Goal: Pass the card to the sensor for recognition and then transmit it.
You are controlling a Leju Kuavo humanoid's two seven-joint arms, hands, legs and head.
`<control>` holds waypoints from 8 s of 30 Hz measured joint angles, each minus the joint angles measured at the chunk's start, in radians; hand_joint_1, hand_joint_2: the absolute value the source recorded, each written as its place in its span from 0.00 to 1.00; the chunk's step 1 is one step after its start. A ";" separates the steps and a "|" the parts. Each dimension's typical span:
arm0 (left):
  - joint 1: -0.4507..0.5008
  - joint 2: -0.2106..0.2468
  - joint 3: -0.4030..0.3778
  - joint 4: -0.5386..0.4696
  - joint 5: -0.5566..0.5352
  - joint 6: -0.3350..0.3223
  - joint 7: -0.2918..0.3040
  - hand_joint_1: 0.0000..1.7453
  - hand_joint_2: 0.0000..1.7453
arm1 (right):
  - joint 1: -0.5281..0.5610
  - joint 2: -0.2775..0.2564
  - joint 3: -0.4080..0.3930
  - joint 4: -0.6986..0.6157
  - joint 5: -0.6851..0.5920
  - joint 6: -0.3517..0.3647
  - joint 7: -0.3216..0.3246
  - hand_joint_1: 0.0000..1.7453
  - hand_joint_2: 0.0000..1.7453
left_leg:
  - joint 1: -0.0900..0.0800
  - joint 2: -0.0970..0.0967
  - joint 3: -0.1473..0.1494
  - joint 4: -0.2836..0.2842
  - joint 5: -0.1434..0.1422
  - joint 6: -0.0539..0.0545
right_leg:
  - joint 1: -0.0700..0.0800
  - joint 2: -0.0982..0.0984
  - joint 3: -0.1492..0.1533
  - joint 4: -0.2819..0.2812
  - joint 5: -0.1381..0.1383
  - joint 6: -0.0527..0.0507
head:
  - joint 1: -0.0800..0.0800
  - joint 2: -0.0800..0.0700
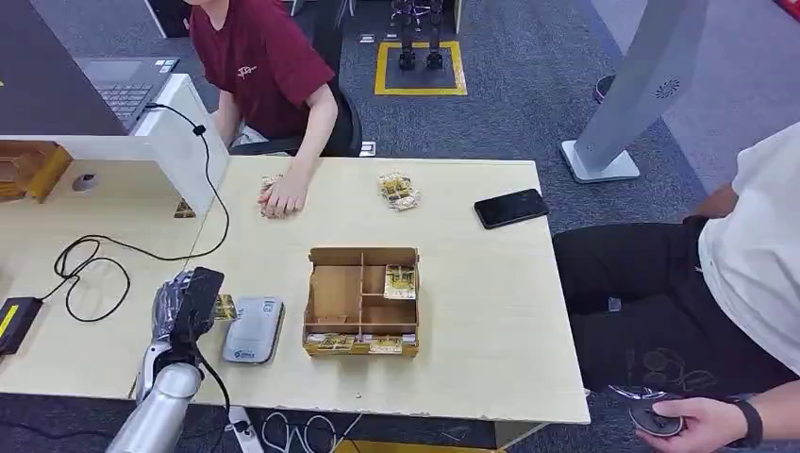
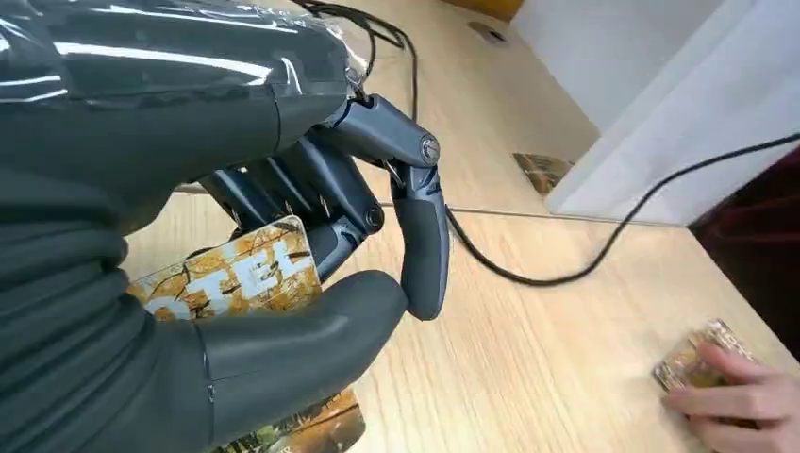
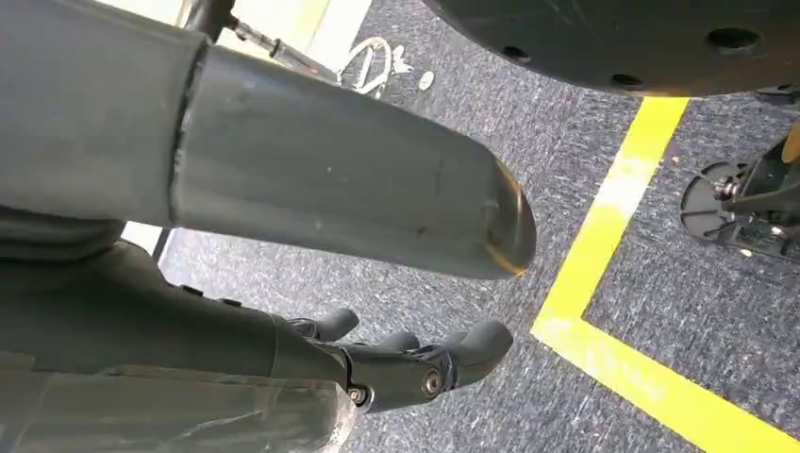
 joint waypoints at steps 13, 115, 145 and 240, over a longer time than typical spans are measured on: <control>0.004 0.002 0.022 0.027 0.160 -0.156 -0.053 1.00 1.00 | 0.001 0.000 0.000 0.000 -0.009 0.000 0.003 0.00 0.00 | 0.000 0.000 0.000 0.000 0.000 0.000 | 0.000 0.000 0.000 0.000 0.000 0.000 | 0.000 0.000; -0.213 -0.011 -0.126 -0.098 -0.325 0.256 -0.275 1.00 1.00 | -0.008 -0.012 0.083 0.000 0.055 0.008 0.024 0.00 0.00 | 0.000 0.000 0.000 0.000 0.001 0.000 | 0.000 0.000 0.000 0.000 0.000 0.000 | 0.000 0.000; -0.208 -0.011 -0.127 -0.091 -0.032 0.037 -0.254 0.00 1.00 | -0.007 -0.013 0.101 0.000 0.050 0.008 0.024 0.00 0.00 | 0.000 0.000 0.000 0.000 0.001 0.000 | 0.000 0.000 0.000 0.000 0.000 0.000 | 0.000 0.000; 0.186 -0.079 -0.576 -0.253 -0.881 0.134 0.069 0.00 1.00 | 0.004 -0.015 0.065 -0.006 0.019 0.004 0.032 0.00 0.00 | 0.000 0.001 0.000 0.000 -0.002 0.000 | 0.000 0.001 -0.001 0.000 -0.001 0.001 | 0.000 0.000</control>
